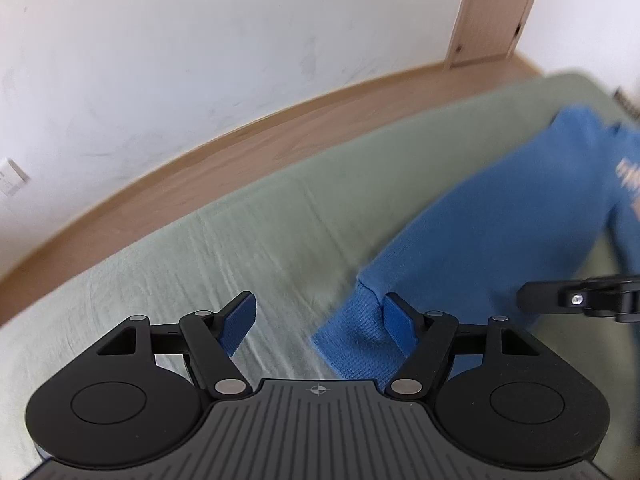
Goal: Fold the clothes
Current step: 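Pull the sleeve straight along the bed with both grippers, then open both grippers and release the sleeve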
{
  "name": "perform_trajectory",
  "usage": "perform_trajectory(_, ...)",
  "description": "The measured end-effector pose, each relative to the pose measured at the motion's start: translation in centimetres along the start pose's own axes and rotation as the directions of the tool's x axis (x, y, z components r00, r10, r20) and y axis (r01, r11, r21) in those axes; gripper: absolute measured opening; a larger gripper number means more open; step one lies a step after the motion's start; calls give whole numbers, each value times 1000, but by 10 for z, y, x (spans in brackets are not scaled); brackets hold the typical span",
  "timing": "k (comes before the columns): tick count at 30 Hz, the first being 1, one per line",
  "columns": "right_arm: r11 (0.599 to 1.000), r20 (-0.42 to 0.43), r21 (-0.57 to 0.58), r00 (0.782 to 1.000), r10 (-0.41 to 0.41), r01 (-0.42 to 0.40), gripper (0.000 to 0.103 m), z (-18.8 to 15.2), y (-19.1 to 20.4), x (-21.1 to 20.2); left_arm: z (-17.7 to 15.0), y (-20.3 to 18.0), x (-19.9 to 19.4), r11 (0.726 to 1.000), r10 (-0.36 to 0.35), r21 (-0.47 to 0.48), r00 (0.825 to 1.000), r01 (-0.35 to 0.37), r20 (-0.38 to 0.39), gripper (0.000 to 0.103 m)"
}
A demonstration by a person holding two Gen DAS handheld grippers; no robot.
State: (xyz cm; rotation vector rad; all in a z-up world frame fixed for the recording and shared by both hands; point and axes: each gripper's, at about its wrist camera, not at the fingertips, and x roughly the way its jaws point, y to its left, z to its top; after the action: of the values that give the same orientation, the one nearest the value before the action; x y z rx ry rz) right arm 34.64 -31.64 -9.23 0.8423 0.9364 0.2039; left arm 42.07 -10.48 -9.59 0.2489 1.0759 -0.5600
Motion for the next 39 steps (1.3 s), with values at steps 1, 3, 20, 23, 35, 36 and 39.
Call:
perform_trajectory(1,1000,-1,-8,1000,4,-4,24,1,1,3,0,4,-1,999,34,0,999,-34,-8,69)
perform_trajectory(3,1000,-6,-15,1000,7,-7,24,-4,-2,24,-1,10,-2,996,90,-2,995,-91,-29,69)
perform_trajectory(20,991,64,-122,997,-39,46,24,4,-15,15,-28,-31,23,997,16,78,999,-13,-42,71)
perform_trajectory(23,982,138,-144,985,-104,124,24,23,-45,-41,-28,-12,10,1000,-24,-12,999,23,-26,71)
perform_trajectory(35,916,238,46,886,-397,398,27,13,-226,-319,-22,-92,-61,1000,15,-28,998,-13,60,70)
perform_trajectory(36,907,237,66,877,-418,415,33,5,-244,-345,-24,-111,-67,999,-11,-33,997,13,70,70)
perform_trajectory(39,878,238,99,845,-478,469,33,-16,-283,-371,-34,-159,-74,997,-79,-17,993,80,84,70)
